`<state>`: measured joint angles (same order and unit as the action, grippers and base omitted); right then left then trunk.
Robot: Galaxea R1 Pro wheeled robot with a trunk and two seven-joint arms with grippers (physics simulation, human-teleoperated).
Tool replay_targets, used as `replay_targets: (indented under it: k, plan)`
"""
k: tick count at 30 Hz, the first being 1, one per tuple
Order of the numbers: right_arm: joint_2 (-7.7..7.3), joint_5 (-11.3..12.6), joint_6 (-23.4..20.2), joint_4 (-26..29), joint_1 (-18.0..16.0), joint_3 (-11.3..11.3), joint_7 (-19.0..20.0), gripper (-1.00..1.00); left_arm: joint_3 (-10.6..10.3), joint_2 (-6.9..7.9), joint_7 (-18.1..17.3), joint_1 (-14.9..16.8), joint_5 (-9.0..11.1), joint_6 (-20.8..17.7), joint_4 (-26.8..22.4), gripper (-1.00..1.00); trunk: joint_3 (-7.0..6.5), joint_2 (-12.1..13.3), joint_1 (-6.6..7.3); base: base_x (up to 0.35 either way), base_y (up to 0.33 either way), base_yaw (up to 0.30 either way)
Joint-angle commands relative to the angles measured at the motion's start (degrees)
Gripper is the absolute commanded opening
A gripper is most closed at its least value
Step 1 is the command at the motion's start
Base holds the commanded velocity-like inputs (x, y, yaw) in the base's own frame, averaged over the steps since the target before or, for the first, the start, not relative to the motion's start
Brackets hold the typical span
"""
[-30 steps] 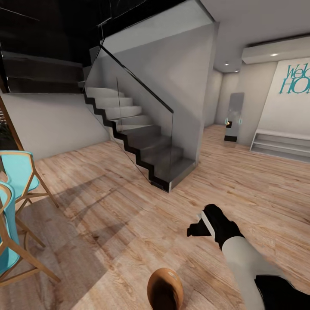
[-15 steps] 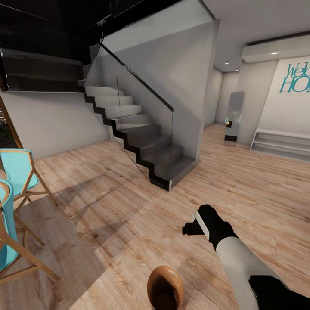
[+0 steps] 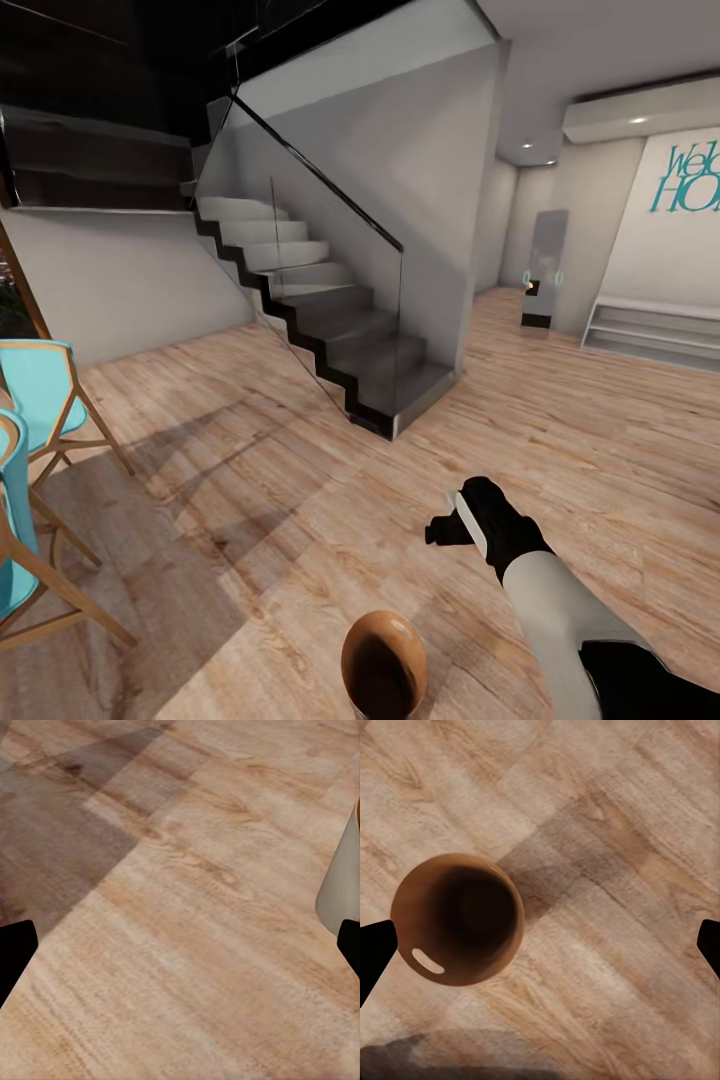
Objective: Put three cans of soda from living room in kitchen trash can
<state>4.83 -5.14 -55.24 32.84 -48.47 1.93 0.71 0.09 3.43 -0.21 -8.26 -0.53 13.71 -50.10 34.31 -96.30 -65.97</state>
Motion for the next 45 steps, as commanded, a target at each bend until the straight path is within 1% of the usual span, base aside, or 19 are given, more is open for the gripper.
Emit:
replay_targets:
  k: [1,25,33,42,45]
  plan:
    - [0.00,-0.06,0.01,-0.01,0.01,-0.02,0.00,1.00,0.00,0.00,0.01,0.00,0.00,-0.02,0.00,1.00,0.18,-0.42,-0.23,0.000,0.000,0.000]
    - [0.03,-0.48,0.14,0.03,0.04,-0.34,-0.10,1.00,-0.08,0.00,-0.05,0.12,-0.18,-0.16,0.06,1.00,4.49,-10.04,-5.50,0.000,0.000,0.000]
    - [0.07,-0.49,0.21,0.03,0.04,-0.34,-0.05,1.00,-0.02,0.07,-0.15,1.36,-0.22,-0.57,0.08,1.00,5.93,-13.25,-7.25,0.000,0.000,0.000]
    - [-0.15,-0.54,0.18,0.03,0.04,-0.34,-0.01,1.00,0.08,0.14,-0.13,1.72,-0.16,-0.69,0.11,1.00,7.55,-16.86,-9.23,0.000,0.000,0.000]
    - [-0.30,-0.52,0.20,0.03,0.07,-0.34,-0.01,1.00,0.08,0.16,-0.09,1.74,0.23,-0.70,-0.12,1.00,8.08,-18.06,-9.89,0.000,0.000,0.000]
